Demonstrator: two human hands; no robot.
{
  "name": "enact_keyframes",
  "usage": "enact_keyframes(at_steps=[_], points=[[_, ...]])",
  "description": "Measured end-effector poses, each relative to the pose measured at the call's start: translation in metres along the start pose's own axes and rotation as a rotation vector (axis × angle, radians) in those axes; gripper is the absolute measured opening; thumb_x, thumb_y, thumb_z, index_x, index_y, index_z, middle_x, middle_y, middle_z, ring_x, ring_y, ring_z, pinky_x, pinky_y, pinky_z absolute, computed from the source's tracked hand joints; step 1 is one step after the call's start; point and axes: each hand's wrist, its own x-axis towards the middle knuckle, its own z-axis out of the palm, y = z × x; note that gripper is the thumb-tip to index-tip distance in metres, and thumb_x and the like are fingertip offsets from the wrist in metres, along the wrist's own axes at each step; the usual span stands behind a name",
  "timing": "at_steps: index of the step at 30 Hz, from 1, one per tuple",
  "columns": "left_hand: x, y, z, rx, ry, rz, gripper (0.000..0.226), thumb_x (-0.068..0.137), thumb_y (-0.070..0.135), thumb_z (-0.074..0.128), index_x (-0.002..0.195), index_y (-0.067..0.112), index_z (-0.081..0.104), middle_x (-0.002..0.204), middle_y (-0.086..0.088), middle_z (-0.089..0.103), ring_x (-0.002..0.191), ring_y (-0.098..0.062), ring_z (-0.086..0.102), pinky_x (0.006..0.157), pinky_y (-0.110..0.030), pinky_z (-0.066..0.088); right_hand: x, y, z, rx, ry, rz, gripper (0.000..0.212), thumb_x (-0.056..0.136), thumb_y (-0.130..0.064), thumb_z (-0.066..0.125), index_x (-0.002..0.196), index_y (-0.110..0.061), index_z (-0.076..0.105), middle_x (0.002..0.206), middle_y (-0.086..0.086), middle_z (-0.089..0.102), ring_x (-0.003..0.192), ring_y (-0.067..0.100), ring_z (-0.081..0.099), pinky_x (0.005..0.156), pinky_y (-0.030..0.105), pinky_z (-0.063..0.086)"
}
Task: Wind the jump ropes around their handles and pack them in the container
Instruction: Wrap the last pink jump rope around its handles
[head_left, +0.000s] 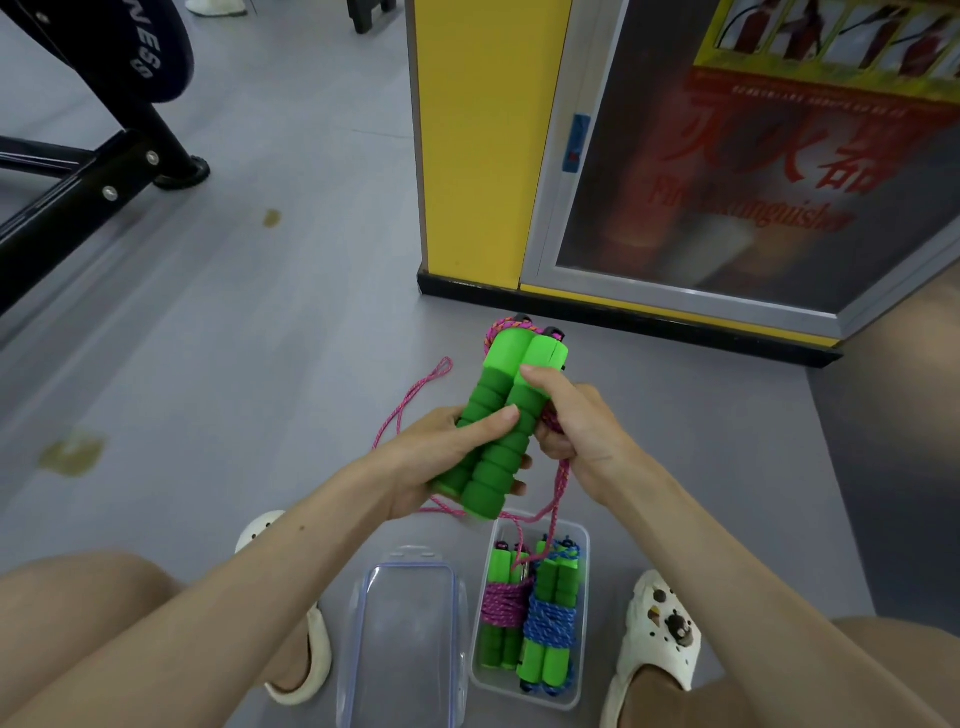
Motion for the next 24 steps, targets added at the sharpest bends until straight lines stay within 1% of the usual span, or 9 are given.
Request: enact_keyframes(at_steps=[2, 5, 8, 12, 16, 19, 21, 22, 24], points=[[0.0, 0.001, -0.001, 0.004, 0.02, 0.046, 0.06, 0.074, 0.045, 0.065, 0.119, 0.006, 0.06, 0.107, -0.019, 0.07, 0.087, -0.034, 0.07, 0.078, -0.042, 0.058, 0.002, -0.001, 0.002, 0.02, 0.017, -0.025, 0.032, 0.088, -0.04, 0.056, 0.071, -0.014, 0.05, 0.051, 0.001, 0.028, 0.039, 0.009, 0.022, 0.041, 0.022, 0.017], [-0.003, 0.004, 0.001, -0.033, 0.021, 0.066, 0.056, 0.075, 0.039, 0.066, 0.118, 0.004, 0.06, 0.106, -0.021, 0.07, 0.082, -0.034, 0.07, 0.075, -0.039, 0.059, 0.004, -0.002, 0.003, 0.047, 0.034, -0.052, 0.033, 0.09, -0.038, 0.054, 0.067, -0.014, 0.051, 0.048, -0.001, 0.03, 0.039, 0.009, 0.024, 0.043, 0.024, 0.018], [-0.003, 0.004, 0.002, -0.071, 0.014, 0.071, 0.054, 0.075, 0.034, 0.067, 0.118, 0.002, 0.06, 0.107, -0.023, 0.069, 0.082, -0.034, 0.07, 0.075, -0.038, 0.059, 0.005, -0.001, 0.003, 0.045, 0.037, -0.061, 0.036, 0.091, -0.04, 0.052, 0.065, -0.015, 0.052, 0.05, 0.001, 0.031, 0.04, 0.01, 0.024, 0.044, 0.025, 0.018], [-0.003, 0.003, 0.004, -0.111, 0.008, 0.087, 0.051, 0.075, 0.028, 0.067, 0.117, 0.001, 0.06, 0.109, -0.025, 0.067, 0.086, -0.035, 0.069, 0.079, -0.039, 0.058, 0.005, -0.002, 0.003, 0.042, 0.046, -0.075, 0.034, 0.092, -0.04, 0.051, 0.079, -0.009, 0.054, 0.05, 0.001, 0.03, 0.04, 0.01, 0.024, 0.043, 0.023, 0.019], [-0.001, -0.001, 0.003, -0.132, 0.049, 0.103, 0.045, 0.076, 0.025, 0.068, 0.114, 0.002, 0.061, 0.104, -0.024, 0.069, 0.088, -0.035, 0.069, 0.079, -0.039, 0.057, 0.004, -0.004, 0.002, 0.008, 0.025, -0.111, 0.035, 0.093, -0.039, 0.053, 0.067, -0.015, 0.054, 0.047, -0.003, 0.035, 0.041, 0.008, 0.027, 0.043, 0.022, 0.021], [0.001, -0.004, 0.003, -0.1, 0.107, 0.114, 0.031, 0.082, 0.017, 0.069, 0.109, 0.002, 0.063, 0.096, -0.021, 0.071, 0.082, -0.031, 0.07, 0.073, -0.037, 0.059, 0.003, -0.004, 0.003, -0.094, 0.027, -0.173, 0.036, 0.094, -0.04, 0.052, 0.068, -0.016, 0.053, 0.045, -0.007, 0.039, 0.038, 0.005, 0.031, 0.04, 0.017, 0.025], [0.001, -0.006, 0.004, -0.032, 0.136, 0.125, 0.023, 0.084, 0.013, 0.069, 0.104, 0.003, 0.064, 0.092, -0.018, 0.072, 0.078, -0.03, 0.07, 0.07, -0.036, 0.059, 0.003, -0.002, 0.004, -0.145, 0.066, -0.2, 0.037, 0.093, -0.043, 0.051, 0.067, -0.016, 0.051, 0.041, -0.013, 0.042, 0.035, 0.001, 0.037, 0.039, 0.013, 0.029], [0.002, -0.007, 0.006, -0.019, 0.139, 0.127, 0.022, 0.084, 0.013, 0.07, 0.103, 0.003, 0.064, 0.09, -0.018, 0.072, 0.077, -0.03, 0.07, 0.07, -0.036, 0.059, 0.004, -0.002, 0.004, -0.154, 0.093, -0.207, 0.039, 0.093, -0.044, 0.052, 0.066, -0.016, 0.051, 0.04, -0.013, 0.043, 0.035, 0.0, 0.039, 0.039, 0.013, 0.031], [0.002, -0.007, 0.009, -0.03, 0.135, 0.115, 0.022, 0.084, 0.013, 0.07, 0.103, 0.002, 0.064, 0.09, -0.017, 0.071, 0.077, -0.03, 0.07, 0.068, -0.036, 0.059, 0.006, 0.001, 0.003, -0.186, 0.147, -0.216, 0.043, 0.091, -0.047, 0.053, 0.063, -0.014, 0.052, 0.047, -0.009, 0.046, 0.042, 0.003, 0.043, 0.045, 0.019, 0.034]])
